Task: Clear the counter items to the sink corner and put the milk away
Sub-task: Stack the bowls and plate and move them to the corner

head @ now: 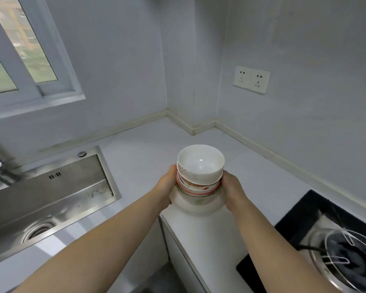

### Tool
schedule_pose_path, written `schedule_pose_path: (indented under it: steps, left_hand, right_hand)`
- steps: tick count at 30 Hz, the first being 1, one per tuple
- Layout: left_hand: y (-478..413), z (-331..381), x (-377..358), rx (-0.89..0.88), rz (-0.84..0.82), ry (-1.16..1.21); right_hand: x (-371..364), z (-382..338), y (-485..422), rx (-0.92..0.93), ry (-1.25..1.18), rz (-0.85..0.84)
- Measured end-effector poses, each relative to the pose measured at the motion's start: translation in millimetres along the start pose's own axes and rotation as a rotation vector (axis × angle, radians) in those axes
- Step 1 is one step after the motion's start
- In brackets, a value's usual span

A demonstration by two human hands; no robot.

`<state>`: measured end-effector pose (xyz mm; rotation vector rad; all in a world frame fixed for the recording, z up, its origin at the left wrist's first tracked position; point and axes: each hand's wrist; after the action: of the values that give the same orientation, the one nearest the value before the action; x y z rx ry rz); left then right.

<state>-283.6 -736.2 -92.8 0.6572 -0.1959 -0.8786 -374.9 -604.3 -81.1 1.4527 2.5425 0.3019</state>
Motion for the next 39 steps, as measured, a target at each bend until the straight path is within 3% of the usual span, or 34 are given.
schedule_pose_path:
  steps: [13, 22, 31, 39]
  left_hand:
    - [-159.0, 91.2, 142.4, -0.009, -0.023, -0.149]
    - [-230.2, 105.3, 165.6, 0.094, -0.064, -0.127]
    - [-275.5, 132.6, 175.2, 0.137, 0.005, -0.036]
    - [-312.6, 154.7, 181.9, 0.145, -0.067, -0.05]
  right_hand:
    - [-159.4, 17.3, -153.5, -0.108, -0.028, 0.099]
    - [-194.1, 38.9, -217.6, -0.165, -0.058, 0.172]
    - [-217.1, 47.8, -273.0, -0.179, -0.106, 0.128]
    - [-223.9, 41.5, -314.9, -0.166, -0.062, 0.117]
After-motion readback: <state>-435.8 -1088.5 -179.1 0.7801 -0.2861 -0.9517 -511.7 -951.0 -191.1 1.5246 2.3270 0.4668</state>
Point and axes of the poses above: each hand's wrist, its own y-axis away from the middle knuckle, its own x-axis out of the back of the hand, z = x × y, and after that the axes turned 8 degrees about x, right-handed
